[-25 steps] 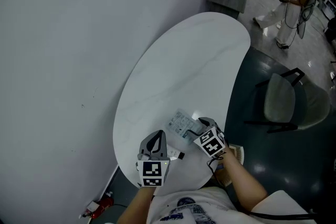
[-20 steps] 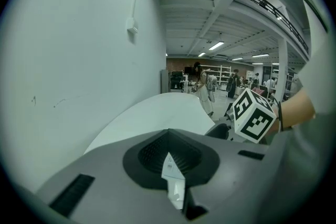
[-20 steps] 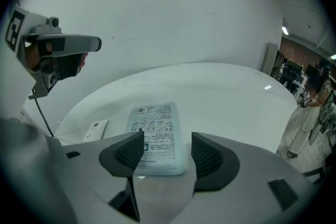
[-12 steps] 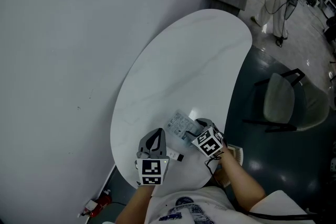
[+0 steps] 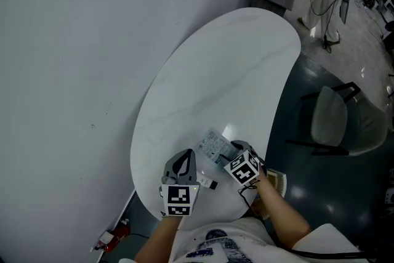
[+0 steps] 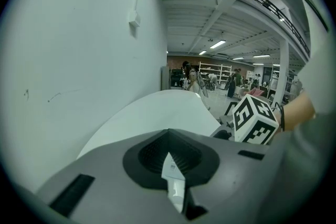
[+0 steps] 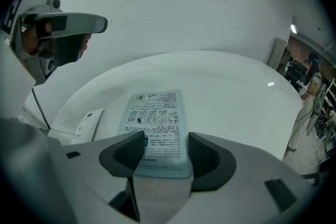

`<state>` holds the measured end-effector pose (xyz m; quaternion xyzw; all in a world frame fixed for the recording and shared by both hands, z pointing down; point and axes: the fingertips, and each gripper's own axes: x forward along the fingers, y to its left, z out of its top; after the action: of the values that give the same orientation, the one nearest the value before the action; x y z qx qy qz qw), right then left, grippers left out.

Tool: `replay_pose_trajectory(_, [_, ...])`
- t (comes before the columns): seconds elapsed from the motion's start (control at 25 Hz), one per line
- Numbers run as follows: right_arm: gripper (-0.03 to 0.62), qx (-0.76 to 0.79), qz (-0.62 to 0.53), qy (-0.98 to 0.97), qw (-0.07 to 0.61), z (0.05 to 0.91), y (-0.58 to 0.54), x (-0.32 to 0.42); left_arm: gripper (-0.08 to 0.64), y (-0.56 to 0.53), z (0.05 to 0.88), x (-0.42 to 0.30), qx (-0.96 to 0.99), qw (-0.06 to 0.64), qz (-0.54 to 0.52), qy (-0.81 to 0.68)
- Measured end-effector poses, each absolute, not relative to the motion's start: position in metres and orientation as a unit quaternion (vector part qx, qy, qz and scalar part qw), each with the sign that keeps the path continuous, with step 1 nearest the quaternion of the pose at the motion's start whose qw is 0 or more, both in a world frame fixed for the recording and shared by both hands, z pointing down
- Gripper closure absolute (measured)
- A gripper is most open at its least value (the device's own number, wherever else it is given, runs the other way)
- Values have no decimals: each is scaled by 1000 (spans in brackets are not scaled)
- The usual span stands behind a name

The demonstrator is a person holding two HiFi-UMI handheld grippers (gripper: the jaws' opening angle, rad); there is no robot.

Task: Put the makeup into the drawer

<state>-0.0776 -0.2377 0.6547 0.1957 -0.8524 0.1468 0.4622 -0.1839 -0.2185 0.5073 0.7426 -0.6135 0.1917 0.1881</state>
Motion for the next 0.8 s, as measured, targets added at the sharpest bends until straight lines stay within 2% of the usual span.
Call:
replay_pose_trajectory(0.4, [322,207,112,-851,469,650,-248,-76,518,-224,514,-184,743,194,191,-611])
replay_pose_trajectory(0.8, [322,212,154,-845,466,656,-243,-73,518,-223,513,-185,741,196,192,-613])
